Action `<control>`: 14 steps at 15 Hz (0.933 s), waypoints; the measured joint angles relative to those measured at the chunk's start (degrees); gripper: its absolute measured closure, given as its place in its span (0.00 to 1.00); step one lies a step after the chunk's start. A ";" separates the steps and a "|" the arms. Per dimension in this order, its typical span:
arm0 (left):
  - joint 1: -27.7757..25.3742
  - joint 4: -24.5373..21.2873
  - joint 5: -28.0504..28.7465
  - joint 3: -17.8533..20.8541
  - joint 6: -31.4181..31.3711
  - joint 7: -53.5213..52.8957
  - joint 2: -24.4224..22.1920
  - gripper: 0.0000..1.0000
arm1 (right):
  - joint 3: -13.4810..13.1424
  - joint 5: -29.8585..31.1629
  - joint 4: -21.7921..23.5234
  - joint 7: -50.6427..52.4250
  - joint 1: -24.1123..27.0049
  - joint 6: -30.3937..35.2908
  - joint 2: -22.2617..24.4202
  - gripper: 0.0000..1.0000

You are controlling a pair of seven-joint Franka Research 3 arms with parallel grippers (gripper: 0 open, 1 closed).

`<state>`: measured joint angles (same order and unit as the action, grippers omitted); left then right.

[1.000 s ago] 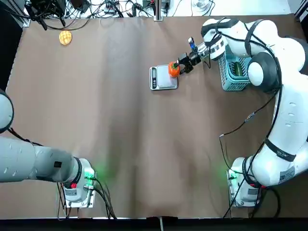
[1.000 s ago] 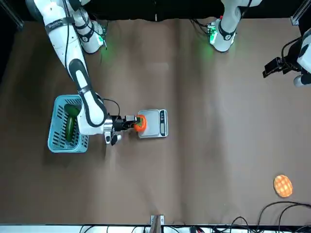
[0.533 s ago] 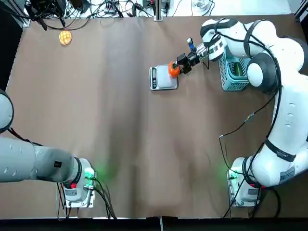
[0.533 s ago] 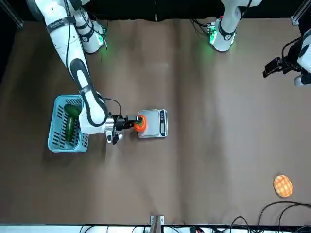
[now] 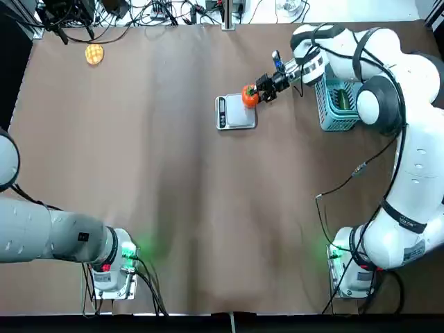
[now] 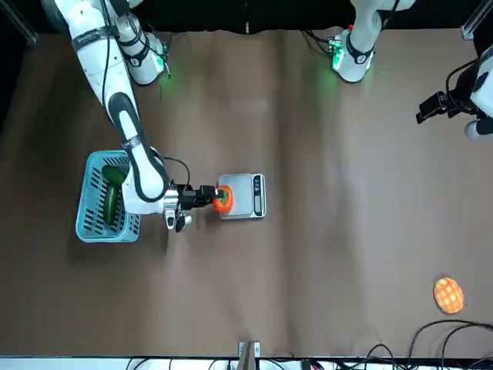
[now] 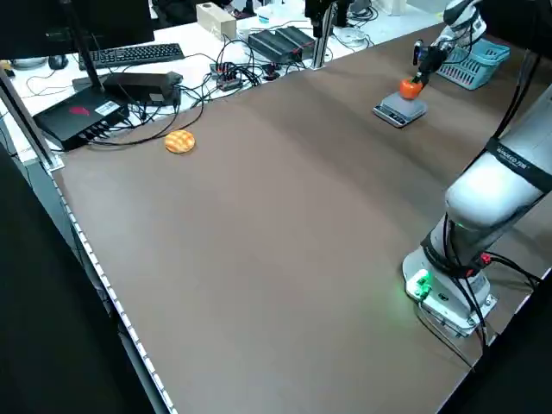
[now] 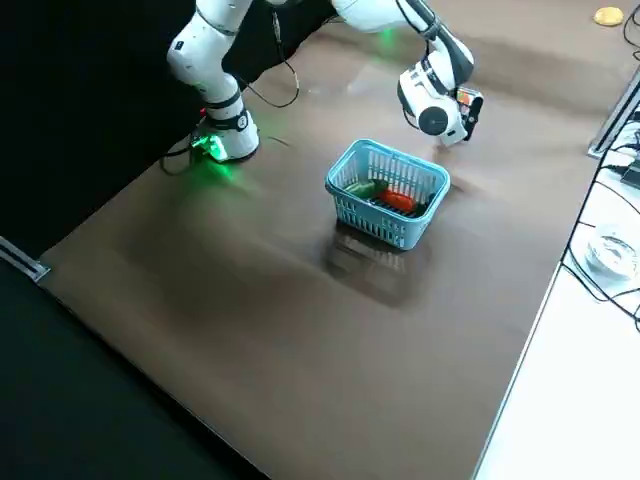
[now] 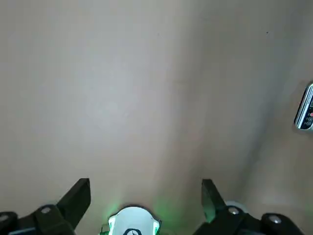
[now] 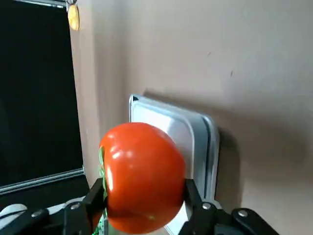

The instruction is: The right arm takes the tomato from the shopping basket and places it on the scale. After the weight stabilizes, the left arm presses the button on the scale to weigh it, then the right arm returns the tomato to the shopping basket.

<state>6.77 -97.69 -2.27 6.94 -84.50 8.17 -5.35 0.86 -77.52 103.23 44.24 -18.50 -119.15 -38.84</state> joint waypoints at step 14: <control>-0.56 -0.05 0.00 -0.03 0.10 0.79 0.27 0.00 | -13.60 48.11 2.15 -22.73 1.08 6.91 24.80 0.32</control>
<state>6.21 -97.74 -2.26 6.91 -84.41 8.96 -5.07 -12.75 -29.40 105.38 21.51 -17.41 -112.24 -14.04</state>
